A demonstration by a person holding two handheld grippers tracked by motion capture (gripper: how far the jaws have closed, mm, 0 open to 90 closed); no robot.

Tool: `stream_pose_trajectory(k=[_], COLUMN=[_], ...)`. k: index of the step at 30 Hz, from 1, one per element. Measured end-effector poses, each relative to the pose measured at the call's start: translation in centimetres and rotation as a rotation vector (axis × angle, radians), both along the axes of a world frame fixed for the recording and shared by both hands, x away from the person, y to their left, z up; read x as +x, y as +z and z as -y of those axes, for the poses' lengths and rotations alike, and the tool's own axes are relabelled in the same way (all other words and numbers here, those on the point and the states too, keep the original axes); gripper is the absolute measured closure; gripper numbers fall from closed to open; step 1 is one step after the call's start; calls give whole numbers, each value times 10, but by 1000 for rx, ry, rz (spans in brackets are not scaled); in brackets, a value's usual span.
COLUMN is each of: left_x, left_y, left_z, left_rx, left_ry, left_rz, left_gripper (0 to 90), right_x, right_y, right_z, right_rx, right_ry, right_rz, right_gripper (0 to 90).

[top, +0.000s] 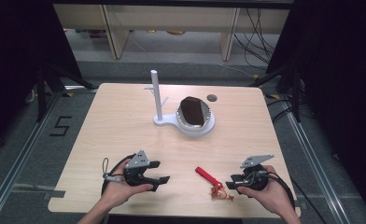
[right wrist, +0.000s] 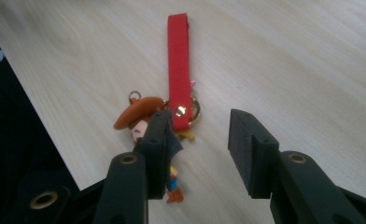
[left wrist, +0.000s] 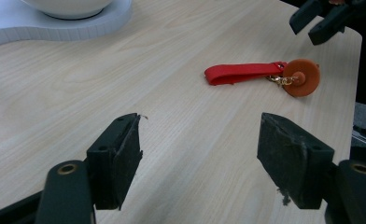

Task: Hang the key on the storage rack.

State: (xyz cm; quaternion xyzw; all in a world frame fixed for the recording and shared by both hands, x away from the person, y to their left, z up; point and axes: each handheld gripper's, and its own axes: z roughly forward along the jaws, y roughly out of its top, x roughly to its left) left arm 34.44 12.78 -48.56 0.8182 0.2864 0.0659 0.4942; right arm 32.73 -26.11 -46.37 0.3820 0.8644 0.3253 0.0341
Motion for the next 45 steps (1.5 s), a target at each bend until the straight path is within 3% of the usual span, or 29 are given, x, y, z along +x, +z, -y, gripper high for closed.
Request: stream_pose_trajectory(k=[2, 3, 7, 9, 10, 11, 12, 13, 14, 15, 16, 19, 23, 29, 45], left_x=[-1, 0, -1, 0, 0, 0, -1, 0, -1, -1, -1, -1, -1, -1, -1], left_y=[1, 0, 0, -1, -1, -1, -1, -2, -2, -2, -2, -2, -2, -2, -6], left_z=[-1, -1, -3, -6, -7, -7, -6, -7, -7, -7, -7, -8, -8, -9, -14], left_rx=[8, -7, -5, -1, 0, 0, 0, -7, -14, -14, -8, -7, -5, 3, -8], left_ry=[15, 19, 25, 21, 19, 19, 30, 22, 25, 25, 23, 24, 33, 28, 46], left_rz=[5, 8, 1, -2, -4, -4, -2, -3, -4, -4, -3, -5, 1, -7, -9], left_gripper=[293, 293, 293, 293, 293, 292, 292, 292, 292, 292, 292, 292, 291, 290, 290], right_x=[-2, -3, -5, -10, -8, -8, -10, -8, -11, -11, -10, -8, -8, -6, 1], right_y=[0, 1, 0, 0, -1, -1, -2, -4, -4, -4, -6, -9, -9, -7, -10], right_z=[-1, -1, -4, -10, -10, -10, -14, -14, -18, -18, -21, -25, -28, -34, -49], right_rx=[-16, -35, -40, -54, -62, -62, -73, -83, -86, -86, -123, -135, -156, -228, -315], right_ry=[24, 15, 51, 42, 71, 71, 107, 129, 109, 109, 124, 163, 188, 230, 316], right_rz=[-4, -24, -16, -69, -44, -44, -59, -44, -86, -86, -80, -67, -77, -86, -84], right_gripper=[602, 601, 594, 587, 584, 584, 575, 569, 566, 566, 562, 559, 556, 550, 552])
